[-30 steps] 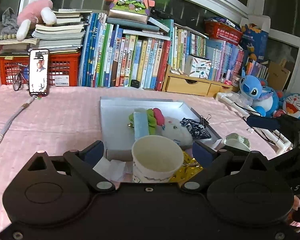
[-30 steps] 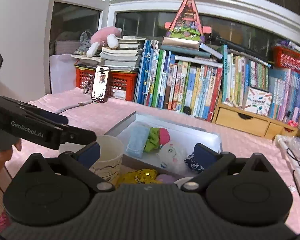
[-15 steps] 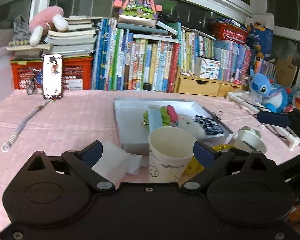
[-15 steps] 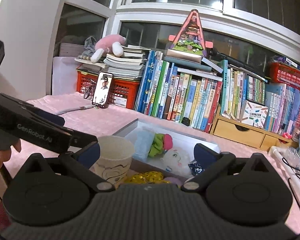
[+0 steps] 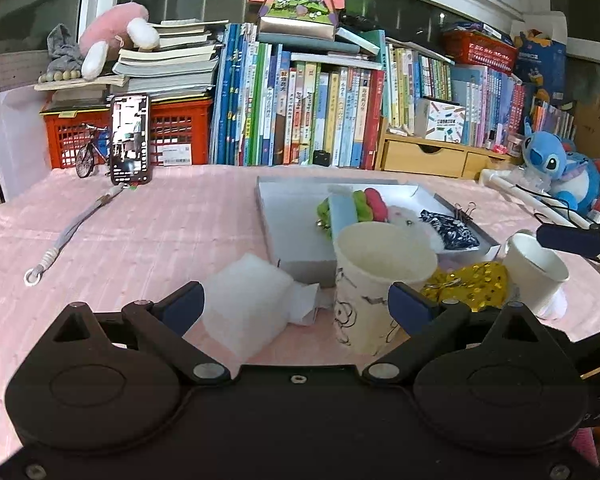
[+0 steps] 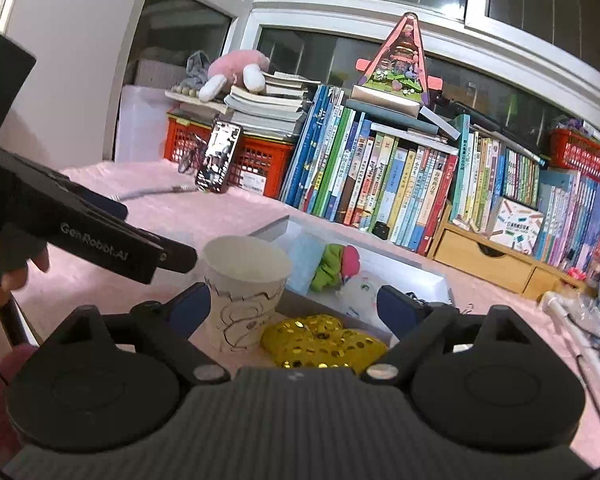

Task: Organize soft objects
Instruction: 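Grasp the white foam cube with the left tool while the right tool grasps the gold sequin ball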

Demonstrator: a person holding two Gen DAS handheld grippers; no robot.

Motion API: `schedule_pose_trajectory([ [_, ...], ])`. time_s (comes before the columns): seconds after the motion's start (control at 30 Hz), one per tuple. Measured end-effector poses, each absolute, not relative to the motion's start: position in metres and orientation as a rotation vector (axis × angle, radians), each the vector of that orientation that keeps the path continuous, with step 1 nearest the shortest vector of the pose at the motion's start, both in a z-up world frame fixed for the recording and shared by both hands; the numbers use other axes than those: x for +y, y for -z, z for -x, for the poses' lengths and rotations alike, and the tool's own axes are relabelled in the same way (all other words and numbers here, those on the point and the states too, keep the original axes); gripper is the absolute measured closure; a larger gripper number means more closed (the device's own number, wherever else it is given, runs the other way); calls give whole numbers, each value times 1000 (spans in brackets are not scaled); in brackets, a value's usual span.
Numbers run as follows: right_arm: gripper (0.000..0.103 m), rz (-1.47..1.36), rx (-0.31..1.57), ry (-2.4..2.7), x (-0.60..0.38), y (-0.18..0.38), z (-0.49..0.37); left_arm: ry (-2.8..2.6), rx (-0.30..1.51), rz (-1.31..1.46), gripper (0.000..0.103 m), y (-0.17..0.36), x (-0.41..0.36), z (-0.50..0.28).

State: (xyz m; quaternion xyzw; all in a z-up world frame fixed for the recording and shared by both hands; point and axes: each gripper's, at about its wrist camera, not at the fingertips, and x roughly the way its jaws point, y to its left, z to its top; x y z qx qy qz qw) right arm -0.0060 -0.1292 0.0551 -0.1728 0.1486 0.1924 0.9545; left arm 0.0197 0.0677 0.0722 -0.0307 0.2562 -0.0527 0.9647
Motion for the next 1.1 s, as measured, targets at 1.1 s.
schedule_pose_trajectory([
  [1.1,28,881,291,-261,-93,8,0,25,593,99,13,-30,86,-61],
])
